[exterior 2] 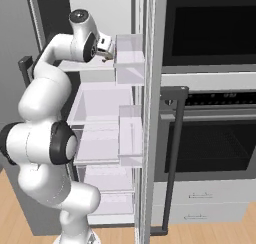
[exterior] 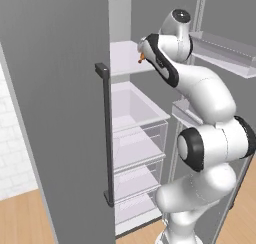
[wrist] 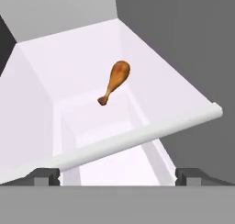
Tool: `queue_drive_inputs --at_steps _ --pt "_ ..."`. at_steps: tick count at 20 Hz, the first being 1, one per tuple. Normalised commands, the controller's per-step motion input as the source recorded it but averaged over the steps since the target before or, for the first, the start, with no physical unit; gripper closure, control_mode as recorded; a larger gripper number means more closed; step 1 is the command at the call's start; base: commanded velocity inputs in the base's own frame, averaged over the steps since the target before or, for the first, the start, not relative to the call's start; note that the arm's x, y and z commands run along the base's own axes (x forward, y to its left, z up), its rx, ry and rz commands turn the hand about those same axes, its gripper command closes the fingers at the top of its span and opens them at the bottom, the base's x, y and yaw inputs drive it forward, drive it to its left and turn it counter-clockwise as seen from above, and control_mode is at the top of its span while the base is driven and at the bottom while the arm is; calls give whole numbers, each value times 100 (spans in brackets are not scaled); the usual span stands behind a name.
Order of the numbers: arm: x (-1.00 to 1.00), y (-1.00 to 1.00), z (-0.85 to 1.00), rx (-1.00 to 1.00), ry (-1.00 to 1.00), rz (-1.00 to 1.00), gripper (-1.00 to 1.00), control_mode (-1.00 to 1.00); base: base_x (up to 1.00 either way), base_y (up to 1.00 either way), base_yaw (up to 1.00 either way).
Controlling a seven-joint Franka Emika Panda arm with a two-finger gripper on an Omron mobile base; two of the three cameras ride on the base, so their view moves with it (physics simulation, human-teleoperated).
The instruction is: Place one lime and one chicken drumstick in each tupperware on the nearby counter, to pack two identical lunches.
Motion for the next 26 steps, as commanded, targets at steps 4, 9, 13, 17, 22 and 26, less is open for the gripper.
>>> queue_drive_inputs --at_steps 4,9,13,17,22,26 --pt "39 0 -16 0 14 0 -100 -100 0 0 0" --pt "50 0 -19 0 12 0 -100 -100 0 0 0" --pt "41 0 -2 0 0 0 -100 -100 0 0 0" --pt "29 0 -11 0 0 0 -100 -100 0 0 0" --pt "25 0 -30 0 1 0 -100 -100 0 0 0" --pt "38 0 -17 0 0 0 -100 -100 0 0 0"
